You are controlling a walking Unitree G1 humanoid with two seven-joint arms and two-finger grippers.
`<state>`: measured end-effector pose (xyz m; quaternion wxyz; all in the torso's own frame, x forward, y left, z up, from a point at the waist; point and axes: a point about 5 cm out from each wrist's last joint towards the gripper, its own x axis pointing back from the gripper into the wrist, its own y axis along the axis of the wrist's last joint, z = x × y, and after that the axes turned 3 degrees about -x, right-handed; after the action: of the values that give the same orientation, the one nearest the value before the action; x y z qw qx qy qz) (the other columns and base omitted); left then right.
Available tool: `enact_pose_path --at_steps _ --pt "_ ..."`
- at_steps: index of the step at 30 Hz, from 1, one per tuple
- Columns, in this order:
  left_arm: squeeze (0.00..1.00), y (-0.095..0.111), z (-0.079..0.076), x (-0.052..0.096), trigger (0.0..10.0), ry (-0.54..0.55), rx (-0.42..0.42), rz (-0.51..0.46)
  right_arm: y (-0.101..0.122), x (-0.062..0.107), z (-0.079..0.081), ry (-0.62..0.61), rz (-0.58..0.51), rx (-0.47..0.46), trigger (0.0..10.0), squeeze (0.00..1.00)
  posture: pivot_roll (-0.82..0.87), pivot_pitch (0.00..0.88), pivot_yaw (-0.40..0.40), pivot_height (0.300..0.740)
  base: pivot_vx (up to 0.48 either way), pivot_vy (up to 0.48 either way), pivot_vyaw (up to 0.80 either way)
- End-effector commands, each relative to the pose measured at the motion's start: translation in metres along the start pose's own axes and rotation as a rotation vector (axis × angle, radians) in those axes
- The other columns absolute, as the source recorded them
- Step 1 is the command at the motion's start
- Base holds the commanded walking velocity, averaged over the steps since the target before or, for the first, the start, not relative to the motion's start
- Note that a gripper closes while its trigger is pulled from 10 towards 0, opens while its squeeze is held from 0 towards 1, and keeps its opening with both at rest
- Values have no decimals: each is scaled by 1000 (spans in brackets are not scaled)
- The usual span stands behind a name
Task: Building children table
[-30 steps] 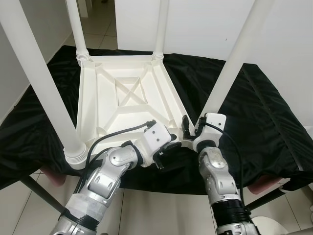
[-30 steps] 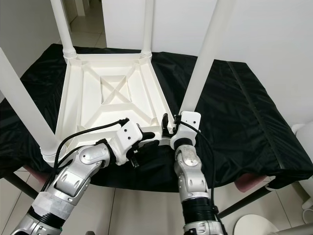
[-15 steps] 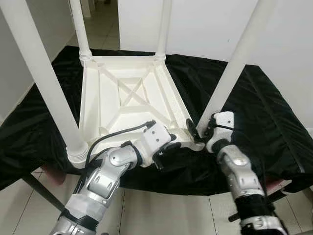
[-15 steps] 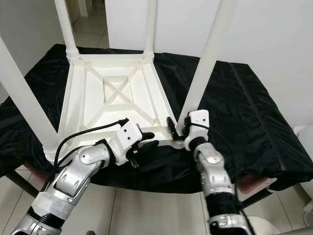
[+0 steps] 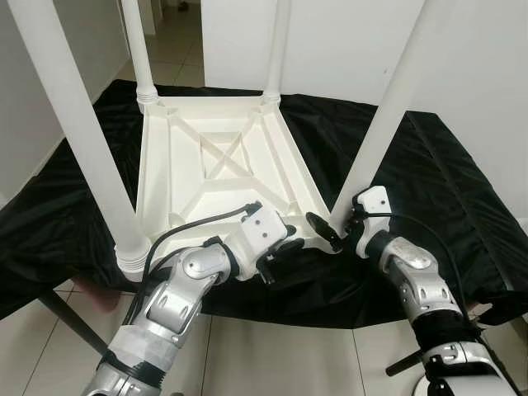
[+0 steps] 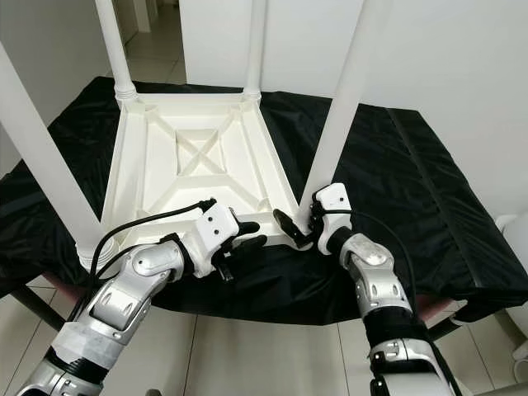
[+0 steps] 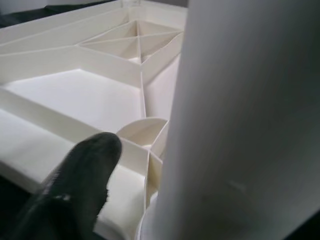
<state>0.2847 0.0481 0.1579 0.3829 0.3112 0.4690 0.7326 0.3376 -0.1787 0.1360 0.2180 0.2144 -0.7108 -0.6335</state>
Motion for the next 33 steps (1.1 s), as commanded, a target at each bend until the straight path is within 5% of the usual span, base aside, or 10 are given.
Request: enact_pose_path --at_steps 1,2,3,13,14,15,24,33 --pt "0 1 1 -1 10000 18 -3 -2 -3 0 -1 27 15 3 2863 0 64 2 -57 740 0 0 0" --pt "0 1 1 -1 10000 18 -3 -2 -3 0 -1 27 15 3 2863 0 64 2 -57 740 0 0 0" --pt "0 1 1 0 10000 21 -2 -2 -5 0 -1 28 20 4 0 0 64 5 -58 740 0 0 0" --pt "0 0 2 1 10000 30 6 3 -11 4 -5 26 21 -35 0 0 62 19 -55 740 0 0 0" --pt "0 0 2 1 10000 30 7 3 -11 4 -5 10 22 -39 3804 0 56 26 -55 740 0 0 0" --pt "0 0 2 1 10000 30 8 3 -12 4 -6 -8 17 -49 10000 0 56 26 -55 740 0 0 0" --pt "0 0 1 1 10000 31 12 3 -10 0 -7 -157 0 -103 10000 0 46 37 -55 740 0 0 0" --pt "0 -1 0 2 10000 28 21 5 -2 -5 -2 -451 -49 -185 10000 0 43 47 -49 740 0 0 0"
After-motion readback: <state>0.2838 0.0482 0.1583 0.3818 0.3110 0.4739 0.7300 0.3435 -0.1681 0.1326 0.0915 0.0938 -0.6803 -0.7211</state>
